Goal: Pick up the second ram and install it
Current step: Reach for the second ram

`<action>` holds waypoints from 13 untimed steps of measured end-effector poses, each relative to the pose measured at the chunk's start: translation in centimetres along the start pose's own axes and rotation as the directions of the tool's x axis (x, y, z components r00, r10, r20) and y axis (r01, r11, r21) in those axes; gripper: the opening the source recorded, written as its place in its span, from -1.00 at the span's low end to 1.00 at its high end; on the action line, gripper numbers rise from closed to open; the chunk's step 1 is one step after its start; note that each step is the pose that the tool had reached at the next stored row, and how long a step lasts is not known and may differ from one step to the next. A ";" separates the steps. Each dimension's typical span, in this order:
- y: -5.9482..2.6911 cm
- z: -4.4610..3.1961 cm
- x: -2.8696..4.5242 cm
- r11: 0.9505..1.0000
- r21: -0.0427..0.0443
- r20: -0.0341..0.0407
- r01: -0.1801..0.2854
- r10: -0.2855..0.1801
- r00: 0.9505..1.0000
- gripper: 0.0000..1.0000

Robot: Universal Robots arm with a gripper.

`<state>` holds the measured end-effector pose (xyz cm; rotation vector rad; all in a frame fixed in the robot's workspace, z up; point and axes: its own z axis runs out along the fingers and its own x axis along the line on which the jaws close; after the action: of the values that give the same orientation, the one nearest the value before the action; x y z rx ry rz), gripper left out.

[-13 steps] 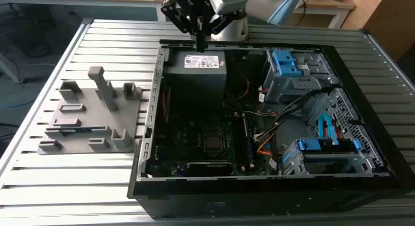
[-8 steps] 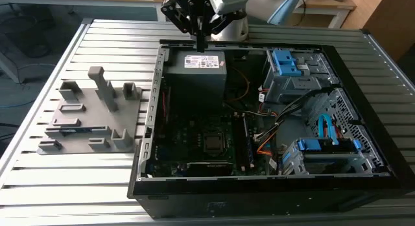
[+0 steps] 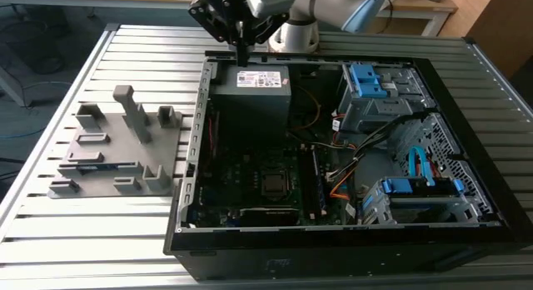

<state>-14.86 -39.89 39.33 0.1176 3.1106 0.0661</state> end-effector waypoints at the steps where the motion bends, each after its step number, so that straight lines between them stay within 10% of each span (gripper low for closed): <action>1: -0.03 -0.01 0.45 1.000 0.000 0.001 0.000 0.000 1.000 -0.80; 13: -0.54 -0.14 5.32 1.000 0.000 0.003 0.000 0.000 1.000 -0.80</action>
<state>-20.20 -40.04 39.31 0.1176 3.1080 0.0661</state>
